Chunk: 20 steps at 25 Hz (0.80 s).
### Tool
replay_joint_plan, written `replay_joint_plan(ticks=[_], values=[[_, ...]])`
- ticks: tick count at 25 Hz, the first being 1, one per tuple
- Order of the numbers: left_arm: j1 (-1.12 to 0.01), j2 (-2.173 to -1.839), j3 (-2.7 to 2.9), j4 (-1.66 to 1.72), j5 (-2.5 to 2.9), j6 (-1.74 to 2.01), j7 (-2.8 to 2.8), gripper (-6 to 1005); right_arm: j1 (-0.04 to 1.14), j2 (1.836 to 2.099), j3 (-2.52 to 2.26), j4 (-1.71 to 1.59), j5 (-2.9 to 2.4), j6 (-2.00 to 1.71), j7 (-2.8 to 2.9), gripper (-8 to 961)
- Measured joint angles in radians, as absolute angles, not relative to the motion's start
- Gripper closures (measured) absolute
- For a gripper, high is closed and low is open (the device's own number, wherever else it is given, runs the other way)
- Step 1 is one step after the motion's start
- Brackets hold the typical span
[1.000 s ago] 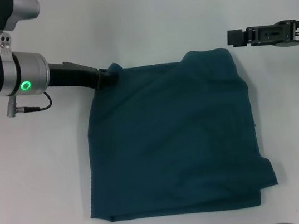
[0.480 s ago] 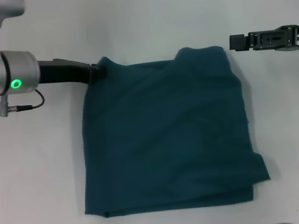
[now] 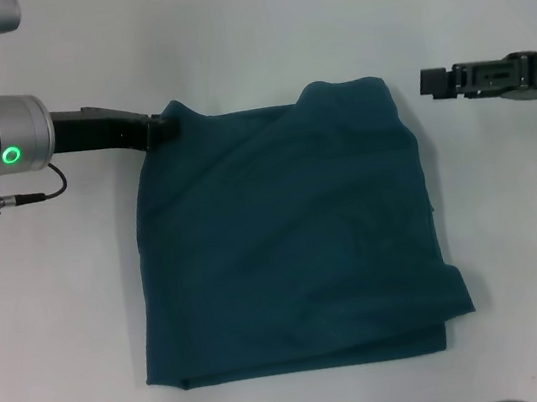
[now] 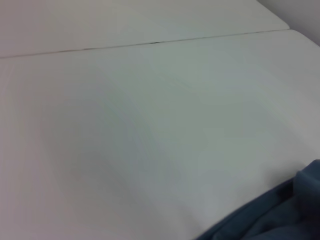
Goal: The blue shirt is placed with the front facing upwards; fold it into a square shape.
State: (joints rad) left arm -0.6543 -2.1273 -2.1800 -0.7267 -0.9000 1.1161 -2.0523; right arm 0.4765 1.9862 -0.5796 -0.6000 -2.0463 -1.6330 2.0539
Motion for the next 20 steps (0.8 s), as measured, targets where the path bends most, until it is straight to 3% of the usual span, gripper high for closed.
replay_joint_plan(ticks=[20], values=[[-0.659, -2.122, -2.179, -0.729, -0.892, 1.125, -2.052, 921, 0.497, 2.017, -0.583, -0.593, -2.216, -1.515, 2.126, 348]])
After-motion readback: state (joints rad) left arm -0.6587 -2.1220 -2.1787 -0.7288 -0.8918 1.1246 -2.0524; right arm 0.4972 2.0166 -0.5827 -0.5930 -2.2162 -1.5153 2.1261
